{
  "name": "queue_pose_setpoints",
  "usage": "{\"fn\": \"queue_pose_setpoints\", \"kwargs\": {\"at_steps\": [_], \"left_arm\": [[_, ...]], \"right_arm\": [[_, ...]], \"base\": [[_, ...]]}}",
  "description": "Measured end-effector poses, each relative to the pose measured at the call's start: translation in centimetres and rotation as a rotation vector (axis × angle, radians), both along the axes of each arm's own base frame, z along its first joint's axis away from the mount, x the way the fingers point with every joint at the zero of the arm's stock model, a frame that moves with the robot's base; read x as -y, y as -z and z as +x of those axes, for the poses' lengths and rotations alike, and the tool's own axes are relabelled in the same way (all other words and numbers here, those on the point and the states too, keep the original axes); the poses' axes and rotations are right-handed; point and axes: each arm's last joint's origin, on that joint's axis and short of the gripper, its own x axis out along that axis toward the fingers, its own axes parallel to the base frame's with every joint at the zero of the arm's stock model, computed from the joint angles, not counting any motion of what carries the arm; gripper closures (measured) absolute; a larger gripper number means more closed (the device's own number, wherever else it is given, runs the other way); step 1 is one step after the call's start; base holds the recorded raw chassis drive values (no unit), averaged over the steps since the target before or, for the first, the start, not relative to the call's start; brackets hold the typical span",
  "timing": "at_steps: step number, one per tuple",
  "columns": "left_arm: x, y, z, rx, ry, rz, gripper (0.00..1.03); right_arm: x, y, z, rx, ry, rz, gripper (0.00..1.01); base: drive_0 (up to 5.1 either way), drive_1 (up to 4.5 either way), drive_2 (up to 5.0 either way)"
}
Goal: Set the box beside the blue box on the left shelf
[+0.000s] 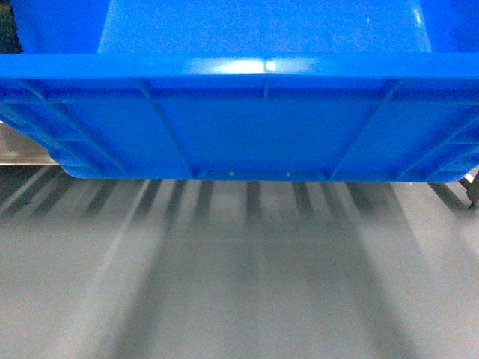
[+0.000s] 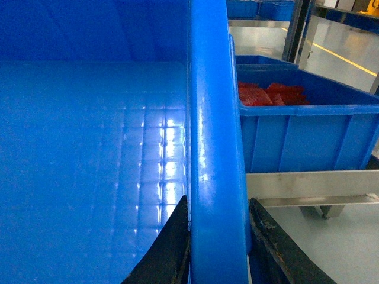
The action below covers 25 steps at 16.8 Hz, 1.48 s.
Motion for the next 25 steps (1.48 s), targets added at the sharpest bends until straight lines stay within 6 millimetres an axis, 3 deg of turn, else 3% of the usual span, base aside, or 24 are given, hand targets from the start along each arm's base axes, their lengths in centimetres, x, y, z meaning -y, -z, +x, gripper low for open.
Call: {"fn": "queue_pose_setpoints", "kwargs": {"at_steps": [25], "left_arm": [[0.0, -0.01, 0.0, 0.001, 0.0, 0.002, 0.83]], "right_arm": [[0.01, -0.01, 0.0, 0.001, 0.0, 0.0, 0.8]], "base": [[0.1, 4.21, -4.1]]}}
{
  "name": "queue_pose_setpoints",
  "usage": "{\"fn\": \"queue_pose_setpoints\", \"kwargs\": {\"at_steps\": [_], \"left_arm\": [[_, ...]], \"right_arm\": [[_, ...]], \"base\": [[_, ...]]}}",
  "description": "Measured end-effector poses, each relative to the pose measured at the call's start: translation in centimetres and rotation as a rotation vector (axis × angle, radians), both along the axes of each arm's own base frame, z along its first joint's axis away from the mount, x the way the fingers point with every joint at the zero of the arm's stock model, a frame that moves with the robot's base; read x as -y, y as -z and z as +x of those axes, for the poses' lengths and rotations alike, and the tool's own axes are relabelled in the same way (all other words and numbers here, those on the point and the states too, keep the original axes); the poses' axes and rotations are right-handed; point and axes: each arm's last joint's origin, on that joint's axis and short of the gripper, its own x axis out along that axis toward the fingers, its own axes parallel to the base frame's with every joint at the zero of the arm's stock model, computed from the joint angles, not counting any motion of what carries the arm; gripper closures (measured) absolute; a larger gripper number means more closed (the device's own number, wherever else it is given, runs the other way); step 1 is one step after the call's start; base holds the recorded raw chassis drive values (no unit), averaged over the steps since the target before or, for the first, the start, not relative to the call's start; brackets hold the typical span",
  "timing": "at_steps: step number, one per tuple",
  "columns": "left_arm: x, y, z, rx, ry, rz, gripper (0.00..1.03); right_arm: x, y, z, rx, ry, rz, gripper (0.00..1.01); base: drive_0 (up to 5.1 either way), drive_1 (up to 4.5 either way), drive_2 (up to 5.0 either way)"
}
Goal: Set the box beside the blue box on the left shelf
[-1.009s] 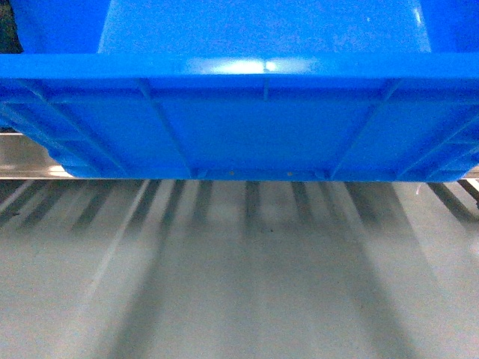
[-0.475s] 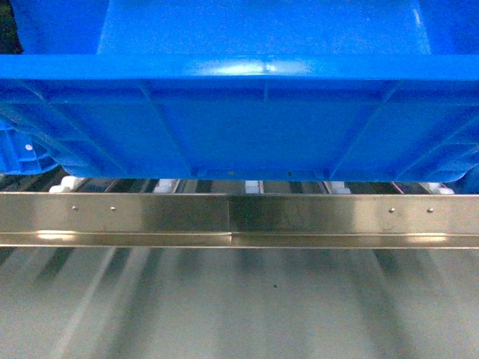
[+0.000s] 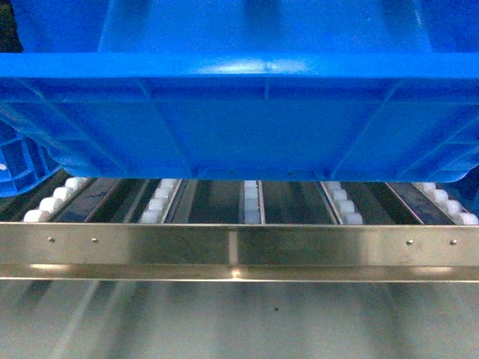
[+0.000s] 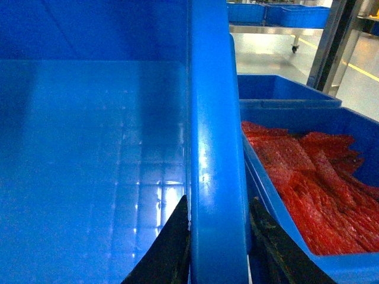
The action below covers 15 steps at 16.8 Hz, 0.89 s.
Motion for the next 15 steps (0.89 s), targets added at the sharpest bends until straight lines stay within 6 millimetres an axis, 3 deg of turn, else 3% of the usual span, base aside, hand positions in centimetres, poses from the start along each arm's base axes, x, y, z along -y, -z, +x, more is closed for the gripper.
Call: {"fn": "queue_pose_setpoints", "kwargs": {"at_steps": [11, 15], "left_arm": [[0.0, 0.0, 0.0, 0.0, 0.0, -0.003, 0.83], [0.01, 0.08, 0.05, -0.003, 0.0, -0.003, 0.83]], "right_arm": [[0.0, -0.01, 0.0, 0.001, -0.001, 0.0, 0.8], [0.01, 0.04, 0.01, -0.004, 0.0, -0.001, 0.8]], "base": [[0.0, 4.16, -4.2], [0.0, 0.0, 0.0]]}}
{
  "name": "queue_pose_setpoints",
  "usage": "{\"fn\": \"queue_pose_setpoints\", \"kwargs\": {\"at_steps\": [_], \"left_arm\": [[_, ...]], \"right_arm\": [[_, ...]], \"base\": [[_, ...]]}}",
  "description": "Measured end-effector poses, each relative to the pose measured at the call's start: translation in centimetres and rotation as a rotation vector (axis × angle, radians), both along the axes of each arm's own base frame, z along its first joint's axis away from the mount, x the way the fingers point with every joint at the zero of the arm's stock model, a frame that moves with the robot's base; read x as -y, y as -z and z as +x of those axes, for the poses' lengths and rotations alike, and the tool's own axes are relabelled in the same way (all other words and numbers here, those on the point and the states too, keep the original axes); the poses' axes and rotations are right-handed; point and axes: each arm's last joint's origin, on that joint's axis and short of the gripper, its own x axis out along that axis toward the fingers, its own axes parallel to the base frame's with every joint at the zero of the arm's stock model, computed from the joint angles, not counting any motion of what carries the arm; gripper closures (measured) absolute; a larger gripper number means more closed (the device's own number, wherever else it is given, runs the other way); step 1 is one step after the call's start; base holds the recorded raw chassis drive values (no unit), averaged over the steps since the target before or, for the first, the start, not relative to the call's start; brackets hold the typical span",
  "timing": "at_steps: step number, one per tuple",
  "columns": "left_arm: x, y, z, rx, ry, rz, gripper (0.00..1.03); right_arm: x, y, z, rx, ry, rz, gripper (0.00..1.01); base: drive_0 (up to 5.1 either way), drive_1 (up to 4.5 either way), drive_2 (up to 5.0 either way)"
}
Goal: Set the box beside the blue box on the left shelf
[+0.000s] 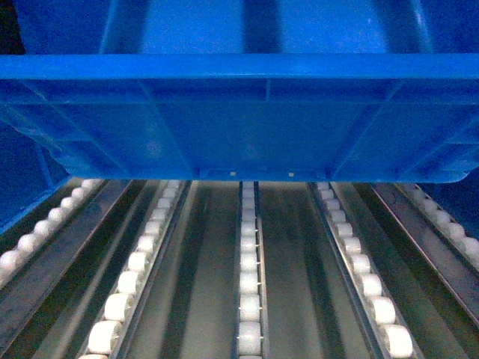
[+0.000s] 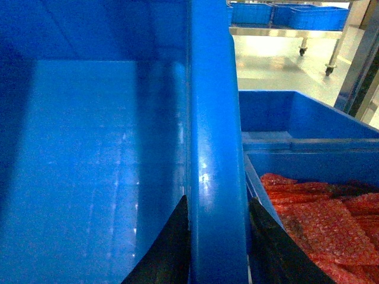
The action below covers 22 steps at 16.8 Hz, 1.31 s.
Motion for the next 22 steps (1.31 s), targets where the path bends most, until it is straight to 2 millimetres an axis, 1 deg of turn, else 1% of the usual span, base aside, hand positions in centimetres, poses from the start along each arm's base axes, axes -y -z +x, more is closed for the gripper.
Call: {"fn": "queue_pose_setpoints", "kwargs": {"at_steps": [22], "left_arm": [[-0.02, 0.0, 0.0, 0.0, -0.001, 0.0, 0.83]], "right_arm": [[-0.02, -0.01, 0.0, 0.001, -0.001, 0.0, 0.8]], "base": [[0.0, 0.0, 0.0]]}}
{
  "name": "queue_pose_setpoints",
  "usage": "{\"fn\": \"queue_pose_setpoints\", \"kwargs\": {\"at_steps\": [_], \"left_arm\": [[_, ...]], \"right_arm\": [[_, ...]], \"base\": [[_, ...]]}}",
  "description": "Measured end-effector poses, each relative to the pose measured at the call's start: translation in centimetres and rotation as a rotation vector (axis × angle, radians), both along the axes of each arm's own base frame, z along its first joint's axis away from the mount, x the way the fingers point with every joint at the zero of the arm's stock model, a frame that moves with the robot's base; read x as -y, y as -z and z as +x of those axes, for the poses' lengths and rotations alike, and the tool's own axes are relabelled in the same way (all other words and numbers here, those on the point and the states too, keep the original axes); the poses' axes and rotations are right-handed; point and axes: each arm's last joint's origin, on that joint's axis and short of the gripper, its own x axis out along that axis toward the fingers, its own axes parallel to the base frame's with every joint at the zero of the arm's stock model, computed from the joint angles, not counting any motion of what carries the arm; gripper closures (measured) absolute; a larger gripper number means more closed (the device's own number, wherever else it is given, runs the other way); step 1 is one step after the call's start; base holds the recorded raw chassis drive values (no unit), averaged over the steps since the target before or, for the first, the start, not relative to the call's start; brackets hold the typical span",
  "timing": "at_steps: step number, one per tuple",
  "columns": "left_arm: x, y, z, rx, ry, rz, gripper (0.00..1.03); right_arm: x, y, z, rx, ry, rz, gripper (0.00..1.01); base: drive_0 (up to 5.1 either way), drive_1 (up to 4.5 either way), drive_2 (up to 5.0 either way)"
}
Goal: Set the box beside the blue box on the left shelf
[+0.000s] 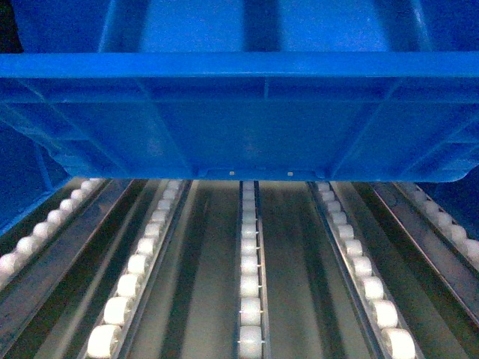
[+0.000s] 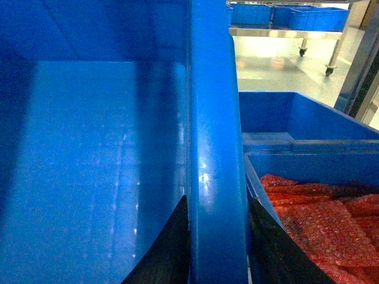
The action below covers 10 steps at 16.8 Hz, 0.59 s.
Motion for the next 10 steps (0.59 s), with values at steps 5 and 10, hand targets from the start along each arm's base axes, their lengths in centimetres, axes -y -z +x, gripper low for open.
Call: {"fn": "queue_pose_setpoints", "kwargs": {"at_steps": [5, 10], "left_arm": [[0.0, 0.0, 0.0, 0.0, 0.0, 0.0, 0.83], [0.0, 0.0, 0.0, 0.0, 0.0, 0.0, 0.83]], "right_arm": [[0.0, 0.0, 0.0, 0.0, 0.0, 0.0, 0.8], [0.0, 0.0, 0.0, 0.0, 0.0, 0.0, 0.8]], "base": [[0.0, 0.0, 0.0], [0.0, 0.0, 0.0]]}}
